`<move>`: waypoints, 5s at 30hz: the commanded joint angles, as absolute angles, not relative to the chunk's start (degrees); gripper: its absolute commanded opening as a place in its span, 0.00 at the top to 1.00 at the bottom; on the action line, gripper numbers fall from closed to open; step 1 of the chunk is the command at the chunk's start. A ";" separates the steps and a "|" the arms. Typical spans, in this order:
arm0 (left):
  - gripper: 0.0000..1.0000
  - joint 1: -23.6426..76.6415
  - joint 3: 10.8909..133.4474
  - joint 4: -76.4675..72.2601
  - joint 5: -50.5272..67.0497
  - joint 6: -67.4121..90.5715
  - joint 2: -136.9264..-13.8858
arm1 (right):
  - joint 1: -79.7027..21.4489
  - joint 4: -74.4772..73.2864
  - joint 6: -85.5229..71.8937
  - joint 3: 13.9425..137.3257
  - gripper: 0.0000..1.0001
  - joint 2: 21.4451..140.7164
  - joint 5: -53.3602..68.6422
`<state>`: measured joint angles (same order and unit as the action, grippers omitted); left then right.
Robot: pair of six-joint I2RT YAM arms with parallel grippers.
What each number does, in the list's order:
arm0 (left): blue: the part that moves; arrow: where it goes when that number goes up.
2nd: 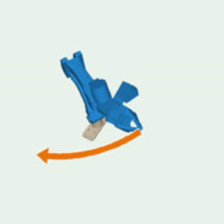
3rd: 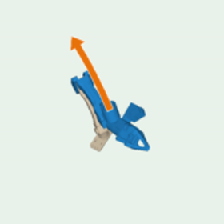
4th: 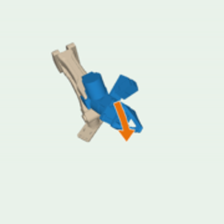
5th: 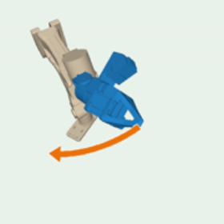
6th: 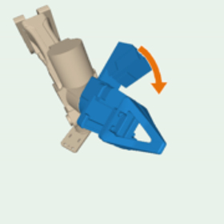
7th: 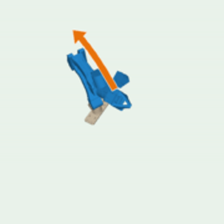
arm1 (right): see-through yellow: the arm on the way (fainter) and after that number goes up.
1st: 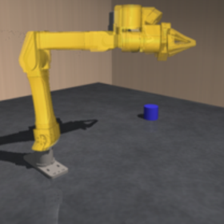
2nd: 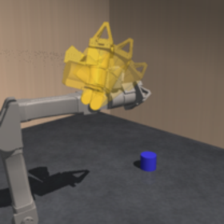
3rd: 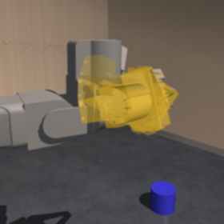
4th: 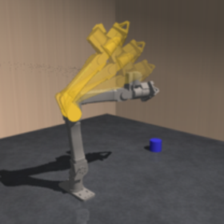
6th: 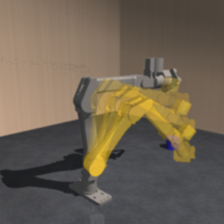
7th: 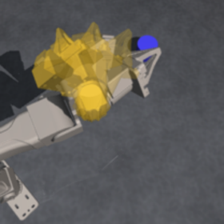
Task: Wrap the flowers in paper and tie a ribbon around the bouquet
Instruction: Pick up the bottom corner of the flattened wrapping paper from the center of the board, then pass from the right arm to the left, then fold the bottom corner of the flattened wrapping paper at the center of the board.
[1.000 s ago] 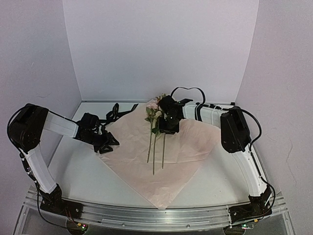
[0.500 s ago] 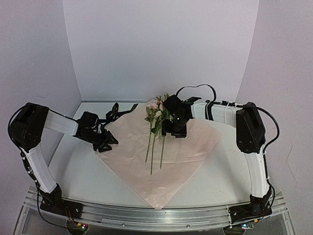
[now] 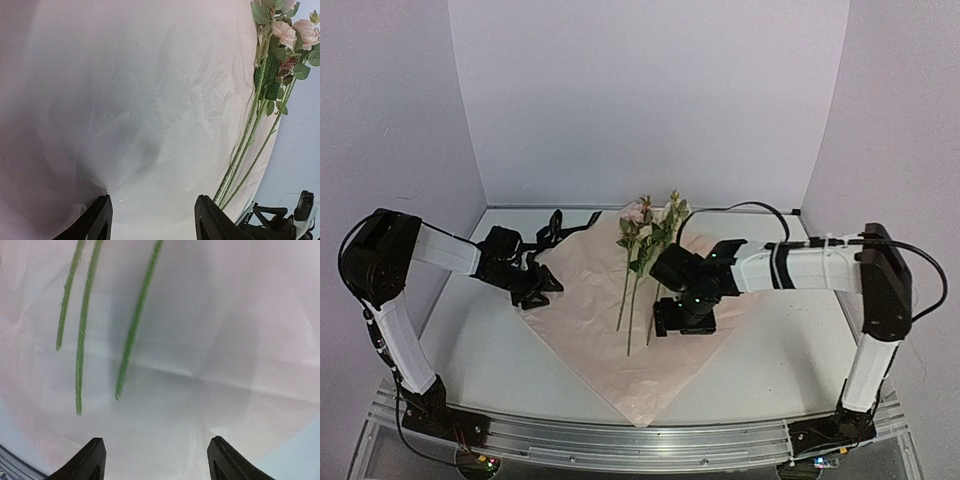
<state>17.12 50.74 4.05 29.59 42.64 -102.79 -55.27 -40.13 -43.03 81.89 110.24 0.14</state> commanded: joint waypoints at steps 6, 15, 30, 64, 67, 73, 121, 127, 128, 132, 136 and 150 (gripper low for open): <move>0.36 18.28 53.21 7.88 29.35 38.17 -101.27 | -57.51 -28.44 -60.19 58.95 0.18 91.16 1.13; 0.31 24.40 54.48 8.78 28.37 37.29 -98.44 | -58.59 -10.28 -72.87 40.95 0.12 84.98 3.38; 0.37 32.04 50.95 6.78 28.32 36.57 -92.79 | -59.10 8.05 -81.19 32.27 0.20 88.06 1.15; 0.31 71.29 34.15 -4.86 1.05 17.02 -66.03 | -58.97 14.26 -99.68 36.83 1.00 85.86 0.31; 0.31 75.73 34.40 -4.30 -2.12 16.07 -65.90 | -58.94 13.74 -101.29 37.05 1.00 85.20 0.00; 0.27 82.72 36.91 -0.83 -8.47 15.22 -69.78 | -58.86 11.83 -105.55 37.71 1.00 84.11 -2.27; 1.00 74.73 54.94 3.69 3.38 -8.42 -86.42 | -59.52 -24.89 -79.16 44.05 0.16 66.81 -9.15; 1.00 69.49 63.08 8.31 9.17 -14.81 -93.07 | -49.89 -31.05 -58.90 50.60 0.13 66.17 -1.91; 1.00 68.33 64.31 9.12 10.20 -16.12 -93.99 | -47.61 -31.11 -55.61 51.74 0.13 67.42 0.40; 1.00 64.03 67.01 10.26 14.89 -21.96 -95.41 | -42.25 -31.17 -41.19 60.34 0.13 76.80 4.90; 1.00 59.77 68.88 9.78 18.75 -27.57 -95.45 | -38.69 -31.17 -31.60 71.35 0.19 90.43 10.88; 1.00 45.73 83.69 12.65 35.66 -37.60 -107.26 | -34.27 -32.32 -36.07 74.36 0.25 107.50 13.66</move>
<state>47.97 78.92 12.13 29.28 -33.59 -103.97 -34.71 -31.15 -33.16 76.68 108.70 13.58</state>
